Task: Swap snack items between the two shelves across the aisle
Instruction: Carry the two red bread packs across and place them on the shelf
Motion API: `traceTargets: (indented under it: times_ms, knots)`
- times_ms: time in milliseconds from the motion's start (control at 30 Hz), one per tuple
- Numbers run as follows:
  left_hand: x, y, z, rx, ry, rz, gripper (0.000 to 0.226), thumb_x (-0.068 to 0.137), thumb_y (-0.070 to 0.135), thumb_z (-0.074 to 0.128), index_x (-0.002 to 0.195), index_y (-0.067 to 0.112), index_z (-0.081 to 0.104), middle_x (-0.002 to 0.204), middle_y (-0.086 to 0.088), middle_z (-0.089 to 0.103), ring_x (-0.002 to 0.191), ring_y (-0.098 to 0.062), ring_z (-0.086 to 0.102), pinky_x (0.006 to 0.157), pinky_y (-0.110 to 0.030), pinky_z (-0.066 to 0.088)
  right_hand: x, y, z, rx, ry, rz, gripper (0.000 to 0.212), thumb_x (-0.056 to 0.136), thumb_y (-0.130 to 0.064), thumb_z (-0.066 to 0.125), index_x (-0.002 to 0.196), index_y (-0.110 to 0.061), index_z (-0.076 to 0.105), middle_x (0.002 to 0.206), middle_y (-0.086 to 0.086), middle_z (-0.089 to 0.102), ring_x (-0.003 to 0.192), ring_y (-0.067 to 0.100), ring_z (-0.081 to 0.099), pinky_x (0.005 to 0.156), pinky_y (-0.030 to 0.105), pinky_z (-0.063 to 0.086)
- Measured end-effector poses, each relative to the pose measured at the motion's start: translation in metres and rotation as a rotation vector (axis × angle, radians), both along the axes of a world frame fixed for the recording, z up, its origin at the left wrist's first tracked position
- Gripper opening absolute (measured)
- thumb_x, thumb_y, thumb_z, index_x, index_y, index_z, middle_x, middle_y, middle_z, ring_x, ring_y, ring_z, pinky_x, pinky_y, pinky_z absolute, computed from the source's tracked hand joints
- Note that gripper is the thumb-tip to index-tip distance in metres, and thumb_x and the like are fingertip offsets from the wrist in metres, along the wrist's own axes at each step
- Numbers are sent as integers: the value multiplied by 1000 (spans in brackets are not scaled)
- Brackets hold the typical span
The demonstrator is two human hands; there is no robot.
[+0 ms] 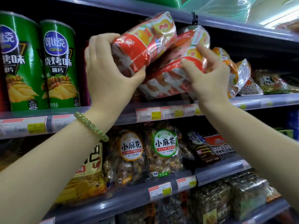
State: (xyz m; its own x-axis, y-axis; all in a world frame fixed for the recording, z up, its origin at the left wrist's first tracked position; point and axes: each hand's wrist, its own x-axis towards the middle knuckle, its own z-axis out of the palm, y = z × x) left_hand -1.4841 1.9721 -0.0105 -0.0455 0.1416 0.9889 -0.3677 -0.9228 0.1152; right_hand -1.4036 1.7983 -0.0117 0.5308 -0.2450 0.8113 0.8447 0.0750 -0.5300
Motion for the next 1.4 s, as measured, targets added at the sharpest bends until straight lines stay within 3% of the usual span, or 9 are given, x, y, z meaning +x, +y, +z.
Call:
traceTargets:
  times_ms: [300, 600, 700, 767, 833, 967, 1100, 1200, 1400]
  knots:
    - [9, -30, -40, 15, 35, 39, 67, 69, 54, 75, 113, 10, 49, 115, -10, 53, 111, -25, 49, 98, -56, 41, -2, -39, -40, 4, 11, 143, 55, 68, -28, 73, 118, -31, 49, 125, 16, 60, 100, 19, 70, 71, 28, 59]
    - [15, -29, -49, 233, 129, -63, 78, 69, 65, 72, 115, 12, 38, 127, -9, 48, 121, -23, 48, 101, -53, 43, 5, -36, -22, -41, 186, 162, 93, 60, -32, 75, 139, -21, 27, 132, 5, 51, 108, 16, 65, 84, 38, 59]
    - [3, -26, -42, 148, 196, -263, 45, 88, 48, 59, 106, 7, 51, 119, 3, 53, 112, -13, 55, 95, -39, 49, 7, -34, -19, -65, 269, 123, 93, 52, -40, 74, 131, -28, 26, 137, 6, 42, 117, 24, 58, 92, 45, 55]
    - [-3, -20, -33, 69, 244, -349, 21, 94, 33, 56, 98, 12, 57, 115, 6, 60, 108, -1, 56, 91, -24, 50, 5, -35, -19, -70, 280, 155, 87, 65, -33, 75, 134, -26, 22, 125, 1, 49, 108, 20, 63, 88, 41, 56]
    - [-7, -13, -24, 8, 334, -394, 16, 91, 32, 63, 97, 17, 65, 115, 10, 65, 110, 1, 58, 94, -27, 51, 3, -37, -20, -67, 260, 190, 79, 80, -24, 72, 138, -21, 17, 108, -9, 52, 99, 14, 66, 83, 36, 57]
    - [-11, 4, -16, -51, 459, -459, 12, 89, 27, 68, 100, 26, 72, 117, 10, 68, 112, -1, 61, 95, -35, 54, -5, -33, -24, -43, 225, 148, 81, 80, -28, 77, 136, -17, 20, 111, -10, 51, 102, 13, 65, 77, 29, 59]
    - [-14, 11, -15, -76, 490, -302, 56, 71, 52, 77, 120, 32, 57, 127, 15, 50, 122, -9, 52, 102, -36, 48, -7, -32, -35, 22, 151, 59, 83, 71, -22, 78, 134, -15, 25, 121, 4, 55, 99, 15, 67, 80, 32, 59]
    - [-14, 17, -9, -187, 684, -290, 79, 61, 61, 80, 126, 34, 43, 103, 26, 47, 99, 5, 53, 86, -16, 46, -14, -35, -40, 40, 101, 43, 84, 63, -27, 78, 130, -21, 28, 127, 13, 56, 103, 23, 68, 86, 45, 59]
    - [-13, 22, -7, -198, 757, -419, 118, 40, 69, 74, 141, 30, 29, 107, 22, 51, 97, 5, 55, 85, -21, 47, -33, -51, -43, 49, -73, -66, 69, 74, -18, 72, 129, -22, 29, 135, 19, 48, 102, 15, 67, 81, 27, 57]
